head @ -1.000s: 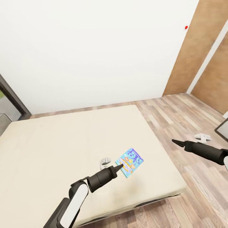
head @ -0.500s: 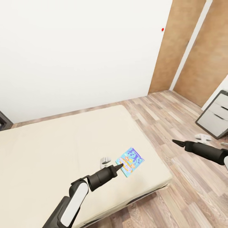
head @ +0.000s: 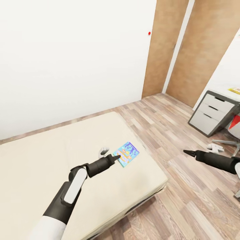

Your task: Put all the toys in the child's room - the three board games (two on the bed and one on the table), the two jigsaw puzzles on the table, and the tennis ball on the table - inside the toy box on the table in the child's room.

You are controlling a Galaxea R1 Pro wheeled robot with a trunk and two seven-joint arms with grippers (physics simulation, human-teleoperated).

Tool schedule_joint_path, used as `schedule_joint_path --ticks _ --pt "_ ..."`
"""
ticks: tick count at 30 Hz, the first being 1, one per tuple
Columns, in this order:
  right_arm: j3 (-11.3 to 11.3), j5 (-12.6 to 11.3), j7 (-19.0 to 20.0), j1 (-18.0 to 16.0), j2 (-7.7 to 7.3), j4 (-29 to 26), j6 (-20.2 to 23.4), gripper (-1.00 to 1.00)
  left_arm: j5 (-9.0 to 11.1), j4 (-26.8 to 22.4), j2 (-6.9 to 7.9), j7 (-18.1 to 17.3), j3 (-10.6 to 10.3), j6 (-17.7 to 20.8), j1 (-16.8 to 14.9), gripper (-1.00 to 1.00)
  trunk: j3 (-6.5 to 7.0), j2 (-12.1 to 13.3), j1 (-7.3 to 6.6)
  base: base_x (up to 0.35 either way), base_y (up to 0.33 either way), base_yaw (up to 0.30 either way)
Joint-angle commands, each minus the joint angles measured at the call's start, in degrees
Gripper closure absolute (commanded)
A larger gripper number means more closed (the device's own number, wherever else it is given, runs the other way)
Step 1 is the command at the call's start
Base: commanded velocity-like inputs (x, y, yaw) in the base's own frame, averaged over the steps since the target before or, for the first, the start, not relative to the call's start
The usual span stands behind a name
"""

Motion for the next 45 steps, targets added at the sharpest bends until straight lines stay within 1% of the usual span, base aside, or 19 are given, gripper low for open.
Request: schedule_joint_path --ticks 1,4,5,6,14,15,17,18,21,24,25,26,29,32,33,36,38,39,45 --pt "-0.08 0.52 0.22 -0.53 0.01 0.78 0.32 -1.00 0.29 1.03 -0.01 0.00 0.84 0.75 -1.41 1.00 0.14 0.35 -0.21 0.000 0.000 -0.280" --pt "-0.09 0.46 -0.56 -1.84 0.02 3.10 0.45 -1.00 0.29 3.58 -0.05 0.15 2.58 1.60 -4.94 1.00 0.72 1.56 -0.87 0.000 0.000 -0.280" --pt "-0.09 0.46 -0.56 -1.84 0.02 3.10 0.45 -1.00 0.29 3.58 -0.05 0.15 2.58 1.60 -4.94 1.00 0.90 1.96 -1.09 0.000 0.000 -0.280" --pt "-0.06 0.43 -0.95 -2.61 0.03 4.64 0.52 -1.00 0.32 4.98 -0.13 0.23 3.46 2.03 -6.87 1.00 1.09 2.36 -1.31 0.000 0.000 -0.280" --pt "0.14 0.23 -1.28 -3.18 0.12 5.58 0.64 -1.00 0.40 6.22 -0.12 0.23 4.26 2.50 -8.56 1.00 2.61 5.57 -3.06 0.000 0.000 -0.280" --pt "1.28 0.88 -1.51 -3.30 5.86 7.65 0.73 -1.00 0.69 5.48 -0.33 0.18 4.51 4.32 -8.97 1.00 2.81 5.97 -3.28 0.000 0.000 -0.280" --pt "1.97 1.17 -1.84 -3.31 7.79 8.15 0.74 -1.00 1.31 5.15 -0.38 0.20 4.46 4.48 -8.90 1.00 3.18 6.77 -3.72 0.000 0.000 -0.280" --pt "1.97 1.17 -1.84 -3.31 7.79 8.15 0.74 -1.00 1.31 5.15 -0.38 0.20 4.46 4.48 -8.90 1.00 3.37 7.17 -3.94 0.000 0.000 -0.280" --pt "3.23 1.44 -3.08 -3.31 9.59 8.77 0.75 -1.00 3.07 4.66 -0.61 0.23 4.24 4.62 -8.87 1.00 3.92 8.37 -4.60 0.000 0.000 -0.280" --pt "5.00 1.53 -4.78 -3.32 10.69 9.47 0.74 -1.00 4.48 3.74 -0.85 0.27 4.01 4.69 -8.83 1.00 4.47 9.58 -5.26 0.000 0.000 -0.280" --pt "8.26 1.57 -6.02 -3.28 12.24 10.54 0.64 -1.00 5.22 3.10 -0.98 0.30 3.89 4.73 -8.81 1.00 4.65 9.98 -5.48 0.000 0.000 -0.280" --pt "8.26 1.57 -6.02 -3.28 12.24 10.54 0.64 -1.00 5.22 3.10 -0.98 0.30 3.89 4.73 -8.81 1.00 4.83 10.38 -5.70 0.000 0.000 -0.280" --pt "12.48 1.64 -6.73 -3.30 14.57 12.83 0.17 -1.00 5.68 2.76 -1.05 0.29 3.83 4.74 -8.88 1.00 5.37 11.58 -6.36 0.000 0.000 -0.280" --pt "15.51 1.71 -7.30 -3.80 17.29 16.95 -1.11 -1.00 6.13 2.25 -1.14 0.24 3.80 4.80 -9.21 1.00 5.91 12.79 -7.02 0.000 0.000 -0.280" --pt "15.51 1.71 -7.30 -3.80 17.29 16.95 -1.11 -1.00 6.13 2.25 -1.14 0.24 3.80 4.80 -9.21 1.00 6.09 13.19 -7.24 0.000 0.000 -0.280" --pt "17.21 1.74 -7.62 -5.21 19.81 21.18 -2.62 -1.00 7.15 1.87 -1.48 0.28 3.75 4.82 -10.05 1.00 6.09 13.19 -7.24 0.000 0.000 -0.280" --pt "17.95 1.76 -7.74 -5.89 20.94 23.23 -3.27 -1.00 7.81 1.74 -1.73 0.27 3.73 4.85 -10.75 1.00 6.09 13.19 -7.24 0.000 0.000 -0.280" --pt "17.95 1.76 -7.74 -5.89 20.94 23.23 -3.27 -1.00 7.81 1.74 -1.73 0.27 3.73 4.85 -10.75 1.00 6.09 13.19 -7.24 0.000 0.000 -0.280" --pt "19.05 1.76 -7.82 -6.62 22.45 26.14 -4.18 -1.00 9.12 1.51 -2.36 0.10 3.47 4.97 -11.59 1.00 6.09 13.19 -7.24 0.000 0.000 -0.281"
